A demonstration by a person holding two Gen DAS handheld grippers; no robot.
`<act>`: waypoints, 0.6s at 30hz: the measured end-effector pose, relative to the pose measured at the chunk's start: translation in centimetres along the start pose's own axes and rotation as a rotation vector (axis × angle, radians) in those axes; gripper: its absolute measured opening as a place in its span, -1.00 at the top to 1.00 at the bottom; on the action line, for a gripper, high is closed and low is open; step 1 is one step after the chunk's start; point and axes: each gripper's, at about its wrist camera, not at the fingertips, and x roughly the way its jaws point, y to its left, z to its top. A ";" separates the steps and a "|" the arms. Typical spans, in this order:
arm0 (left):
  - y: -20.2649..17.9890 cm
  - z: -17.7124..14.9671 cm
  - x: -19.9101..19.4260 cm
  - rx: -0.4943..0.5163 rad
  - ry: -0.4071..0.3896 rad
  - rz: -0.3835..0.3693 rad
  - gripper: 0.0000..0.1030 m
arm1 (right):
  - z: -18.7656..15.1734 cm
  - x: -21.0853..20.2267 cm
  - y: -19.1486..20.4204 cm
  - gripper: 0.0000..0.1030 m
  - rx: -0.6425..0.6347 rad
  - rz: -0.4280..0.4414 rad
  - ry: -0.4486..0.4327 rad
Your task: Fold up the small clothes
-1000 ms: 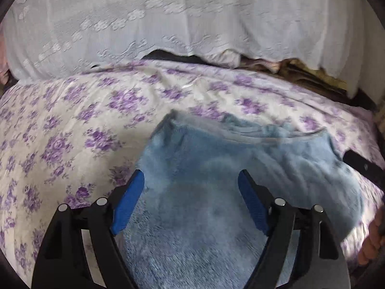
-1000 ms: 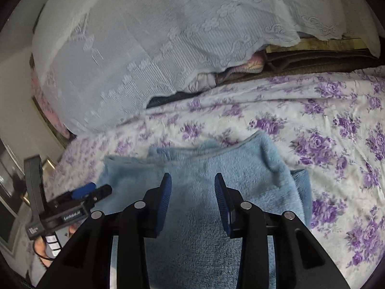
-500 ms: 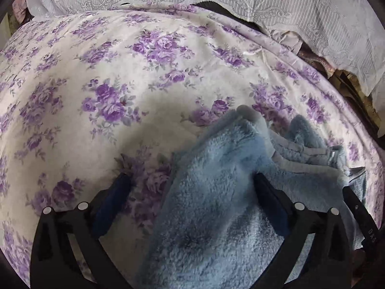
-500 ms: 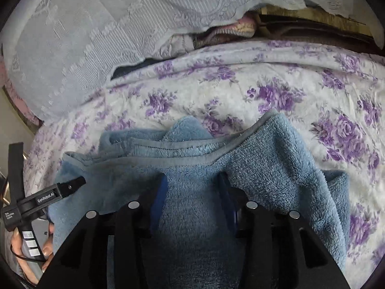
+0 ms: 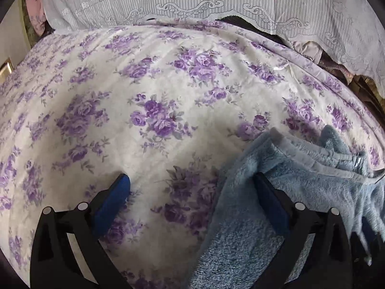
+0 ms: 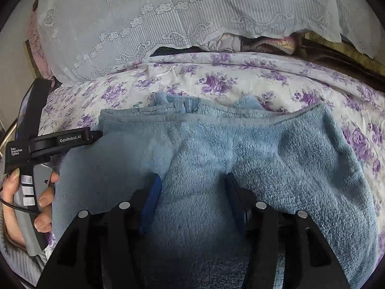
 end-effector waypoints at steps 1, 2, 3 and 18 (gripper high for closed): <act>-0.2 -0.1 -0.2 0.008 -0.009 0.011 -0.92 | -0.1 0.0 -0.1 -0.11 0.005 0.008 -0.003; -0.2 -0.1 -0.5 0.012 -0.020 0.017 -0.92 | -0.1 0.0 -0.2 -0.11 0.007 0.011 -0.005; -0.4 -0.2 -0.8 0.011 -0.029 0.020 -0.92 | -0.1 -0.1 -0.2 -0.11 0.008 0.013 -0.007; -3.3 -8.5 -9.4 0.176 -0.085 -0.032 -0.91 | -4.0 -7.8 0.6 -0.21 0.008 -0.052 -0.107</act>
